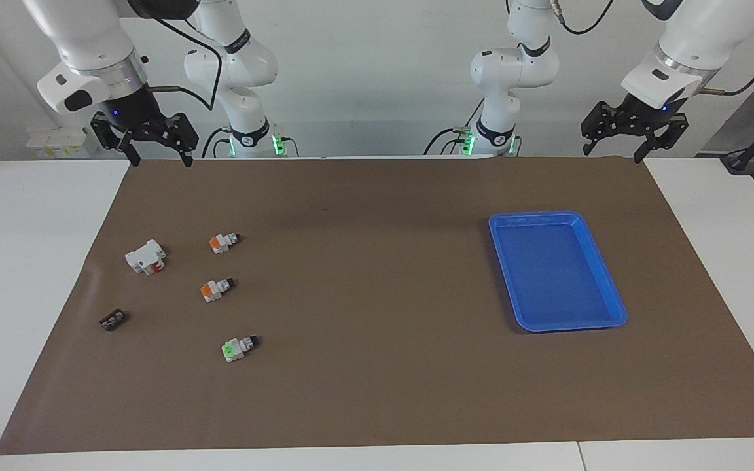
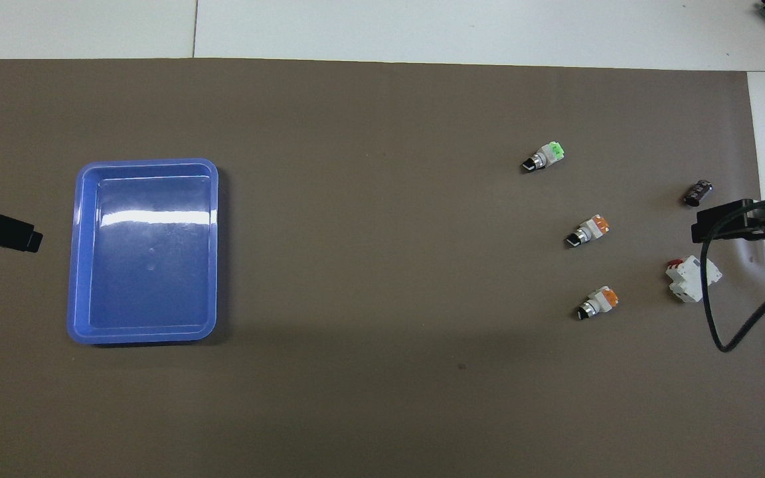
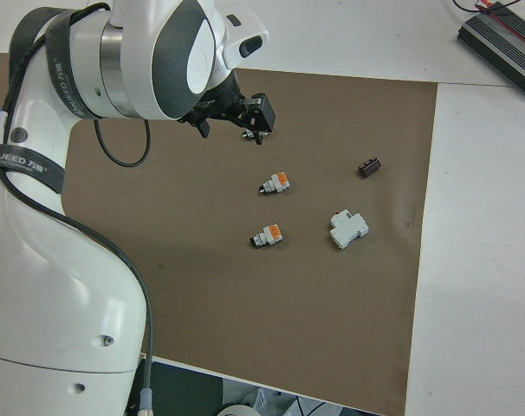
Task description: Turn and place switch with both arms
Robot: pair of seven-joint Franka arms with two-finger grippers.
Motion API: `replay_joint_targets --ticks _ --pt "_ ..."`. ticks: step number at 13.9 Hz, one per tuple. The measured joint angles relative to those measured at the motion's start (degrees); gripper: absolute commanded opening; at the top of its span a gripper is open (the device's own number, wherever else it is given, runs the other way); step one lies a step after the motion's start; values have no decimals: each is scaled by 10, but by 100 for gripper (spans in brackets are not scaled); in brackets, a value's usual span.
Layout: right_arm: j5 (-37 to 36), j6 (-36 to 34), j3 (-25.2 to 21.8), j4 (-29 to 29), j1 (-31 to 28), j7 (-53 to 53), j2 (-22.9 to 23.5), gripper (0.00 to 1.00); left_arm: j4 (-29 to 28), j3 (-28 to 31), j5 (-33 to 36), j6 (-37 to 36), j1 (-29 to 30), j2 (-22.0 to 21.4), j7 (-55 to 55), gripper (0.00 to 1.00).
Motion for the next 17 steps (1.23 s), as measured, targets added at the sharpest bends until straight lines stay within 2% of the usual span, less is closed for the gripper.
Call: replay_joint_targets --ticks 17 --pt "0 5 0 -9 0 9 -1 100 0 0 0 0 0 0 0 100"
